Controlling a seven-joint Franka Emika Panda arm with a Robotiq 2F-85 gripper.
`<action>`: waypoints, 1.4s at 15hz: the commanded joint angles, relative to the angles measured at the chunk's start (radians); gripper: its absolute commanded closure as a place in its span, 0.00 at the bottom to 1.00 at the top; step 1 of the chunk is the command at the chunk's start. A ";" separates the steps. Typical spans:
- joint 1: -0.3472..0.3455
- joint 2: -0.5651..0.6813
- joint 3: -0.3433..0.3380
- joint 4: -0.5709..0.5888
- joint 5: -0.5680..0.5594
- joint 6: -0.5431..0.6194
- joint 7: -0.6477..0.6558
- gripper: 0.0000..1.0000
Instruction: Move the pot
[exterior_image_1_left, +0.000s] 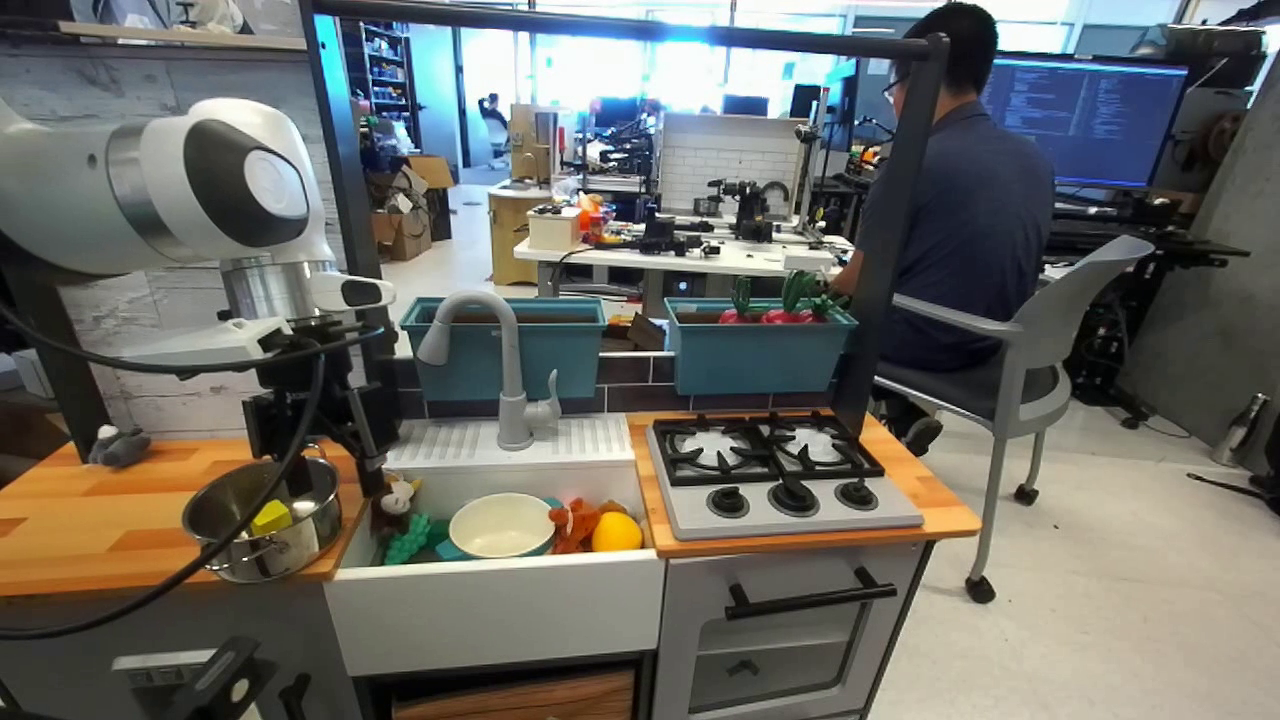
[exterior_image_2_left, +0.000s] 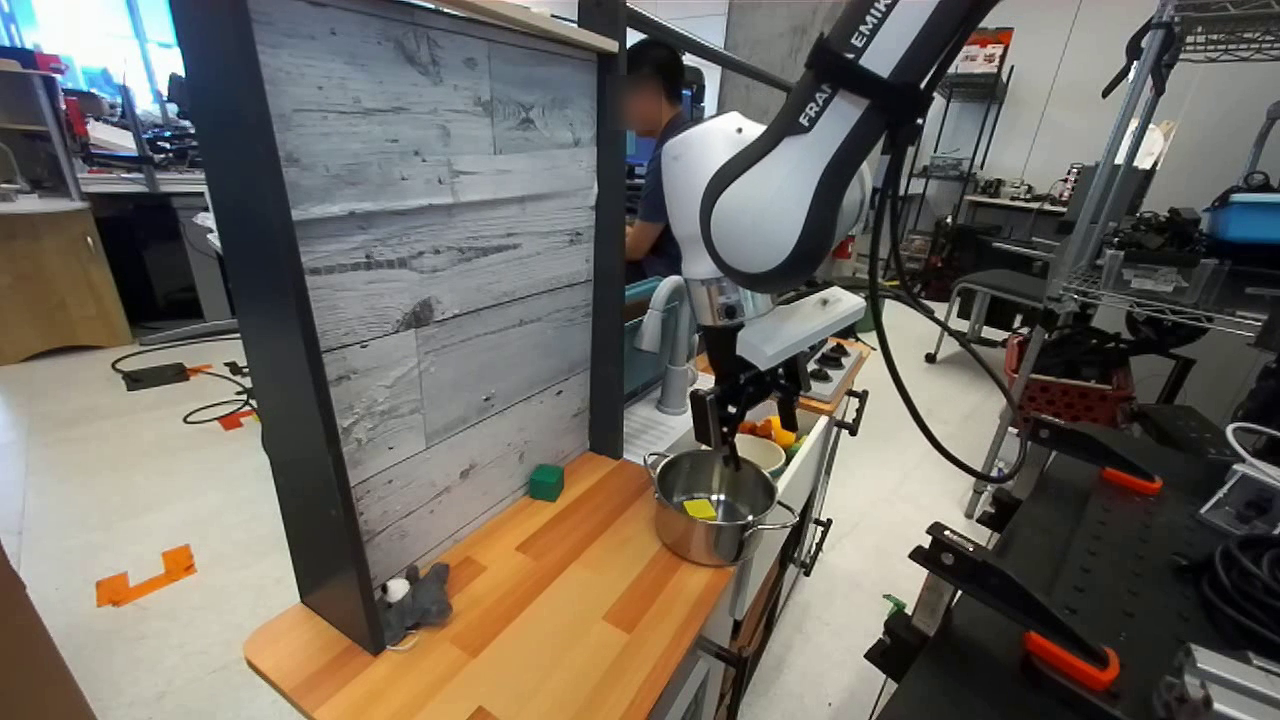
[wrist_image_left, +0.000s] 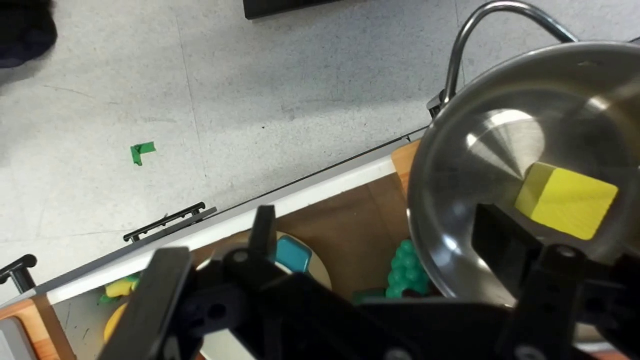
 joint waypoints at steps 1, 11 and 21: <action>0.029 0.067 -0.023 0.106 0.037 -0.080 0.011 0.00; 0.062 0.175 -0.053 0.250 0.025 -0.199 0.071 0.42; 0.077 0.121 -0.027 0.216 0.014 -0.262 0.021 0.96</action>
